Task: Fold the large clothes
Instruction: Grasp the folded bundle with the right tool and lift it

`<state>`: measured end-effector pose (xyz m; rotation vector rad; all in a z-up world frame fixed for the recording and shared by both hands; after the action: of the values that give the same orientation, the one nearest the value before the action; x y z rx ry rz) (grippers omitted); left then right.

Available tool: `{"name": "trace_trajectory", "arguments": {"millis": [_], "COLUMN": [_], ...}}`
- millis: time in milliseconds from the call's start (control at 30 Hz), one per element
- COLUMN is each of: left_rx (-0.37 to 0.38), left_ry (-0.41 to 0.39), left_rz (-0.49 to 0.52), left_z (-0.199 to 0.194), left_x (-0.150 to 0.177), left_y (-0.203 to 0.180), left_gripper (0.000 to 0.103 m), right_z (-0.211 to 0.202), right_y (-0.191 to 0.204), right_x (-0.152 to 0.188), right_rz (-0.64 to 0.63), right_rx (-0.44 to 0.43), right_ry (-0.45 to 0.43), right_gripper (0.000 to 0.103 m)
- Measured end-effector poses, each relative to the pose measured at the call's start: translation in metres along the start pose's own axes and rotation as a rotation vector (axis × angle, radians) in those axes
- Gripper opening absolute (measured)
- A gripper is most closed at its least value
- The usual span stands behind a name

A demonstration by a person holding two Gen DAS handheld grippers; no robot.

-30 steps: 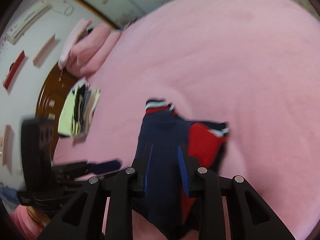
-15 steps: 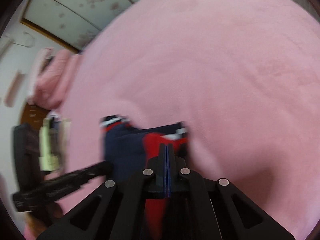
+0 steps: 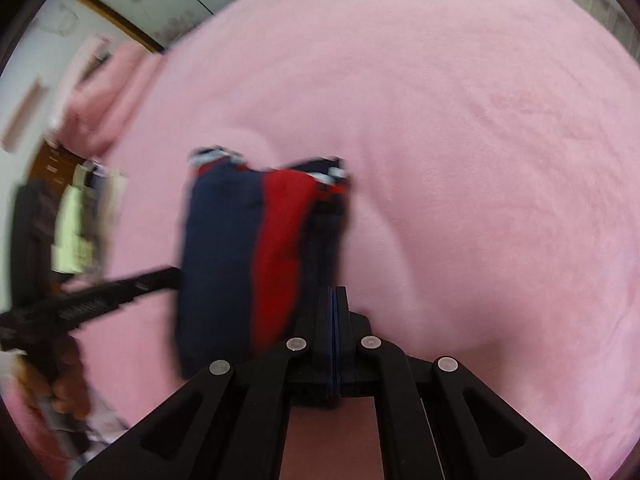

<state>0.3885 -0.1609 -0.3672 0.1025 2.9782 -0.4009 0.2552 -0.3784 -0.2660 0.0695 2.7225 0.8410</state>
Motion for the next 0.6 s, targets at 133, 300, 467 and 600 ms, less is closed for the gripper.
{"name": "trace_trajectory", "arguments": {"millis": [133,300,467,600], "left_rx": [-0.005,0.011,0.010,0.004], "left_ry": [0.048,0.079,0.102,0.116], "left_rz": [-0.027,-0.030,-0.010,-0.018], "left_z": [0.002,0.005,0.010,0.002], "left_x": [0.016,0.029,0.037,0.047], "left_y": [0.004,-0.004,-0.017,-0.021], "left_gripper": [0.001,0.001,0.002,0.002], "right_z": [0.018,0.061,0.079,0.086], "right_y": [0.048,0.045,0.019,0.010], "right_x": [0.015,0.033,0.041,0.045], "right_rz": [-0.121,-0.121,-0.061,-0.027], "right_rx": [-0.121,0.005,0.107,0.187], "right_ry": [0.094,0.175,0.199,0.192], "right_gripper": [0.000,0.000,0.000,0.000]}}
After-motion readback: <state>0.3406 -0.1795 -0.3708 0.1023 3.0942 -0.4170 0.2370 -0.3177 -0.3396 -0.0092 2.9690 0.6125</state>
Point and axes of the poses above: each gripper's, at about its wrist camera, not at the fingertips, and z roughly the way its jaws point, y to its left, x to its underside, the point moved 3 cm from there along z, roughly the way its jaws point, and after that the axes turned 5 degrees about -x, right-handed, at the moved point
